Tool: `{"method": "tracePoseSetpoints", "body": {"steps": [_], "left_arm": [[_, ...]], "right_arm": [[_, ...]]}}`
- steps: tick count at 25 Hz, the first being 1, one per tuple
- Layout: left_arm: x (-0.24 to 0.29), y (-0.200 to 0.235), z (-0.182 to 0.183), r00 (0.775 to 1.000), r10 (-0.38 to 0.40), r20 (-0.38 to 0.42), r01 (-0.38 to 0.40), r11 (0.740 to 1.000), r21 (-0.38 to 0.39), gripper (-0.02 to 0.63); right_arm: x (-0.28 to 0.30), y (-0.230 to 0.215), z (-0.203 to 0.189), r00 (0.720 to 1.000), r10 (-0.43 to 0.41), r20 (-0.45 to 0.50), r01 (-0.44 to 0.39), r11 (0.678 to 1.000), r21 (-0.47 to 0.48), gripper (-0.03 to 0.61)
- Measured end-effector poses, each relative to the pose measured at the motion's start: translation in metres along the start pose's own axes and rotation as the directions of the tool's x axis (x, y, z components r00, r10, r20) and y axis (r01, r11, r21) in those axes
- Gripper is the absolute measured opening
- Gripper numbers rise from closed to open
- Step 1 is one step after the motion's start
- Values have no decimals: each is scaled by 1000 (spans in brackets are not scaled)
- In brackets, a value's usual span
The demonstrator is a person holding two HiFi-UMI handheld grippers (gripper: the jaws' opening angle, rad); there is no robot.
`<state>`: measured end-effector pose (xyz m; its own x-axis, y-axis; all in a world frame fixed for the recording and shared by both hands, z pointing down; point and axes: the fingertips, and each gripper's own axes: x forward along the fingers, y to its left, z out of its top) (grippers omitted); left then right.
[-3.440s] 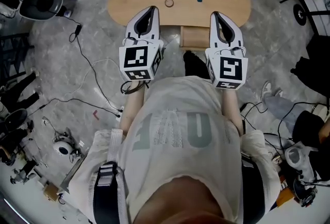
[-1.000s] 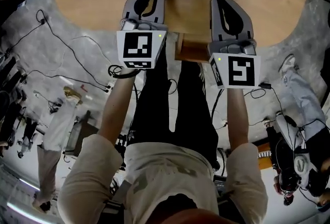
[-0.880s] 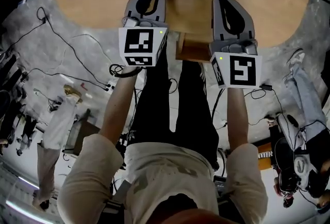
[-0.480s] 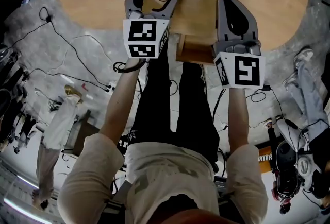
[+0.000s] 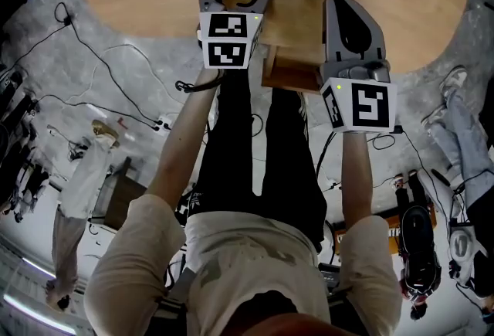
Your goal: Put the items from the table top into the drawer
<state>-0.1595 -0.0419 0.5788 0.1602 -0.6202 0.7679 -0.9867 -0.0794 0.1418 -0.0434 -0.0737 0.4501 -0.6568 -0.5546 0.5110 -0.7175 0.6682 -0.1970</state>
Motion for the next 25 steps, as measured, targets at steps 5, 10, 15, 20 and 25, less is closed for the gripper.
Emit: {"method": "tracePoseSetpoints", "body": {"steps": [5, 10, 15, 20, 25], "left_arm": [[12, 3, -11, 999, 14, -37, -13, 1000, 22, 345], [8, 2, -21, 999, 24, -49, -21, 998, 63, 344], [6, 11, -19, 997, 71, -39, -69, 996, 53, 268], [0, 12, -19, 997, 55, -49, -53, 997, 48, 265], [-38, 14, 13, 998, 55, 44, -59, 995, 84, 264]], "right_arm": [[6, -3, -3, 1000, 13, -10, -13, 1000, -2, 5], [3, 3, -6, 1000, 17, -13, -17, 1000, -7, 5], [4, 4, -6, 1000, 22, -18, -22, 1000, -12, 5], [-1, 6, -5, 1000, 17, -18, -17, 1000, -13, 5], [-12, 15, 5, 1000, 6, -5, -6, 1000, -27, 5]]}}
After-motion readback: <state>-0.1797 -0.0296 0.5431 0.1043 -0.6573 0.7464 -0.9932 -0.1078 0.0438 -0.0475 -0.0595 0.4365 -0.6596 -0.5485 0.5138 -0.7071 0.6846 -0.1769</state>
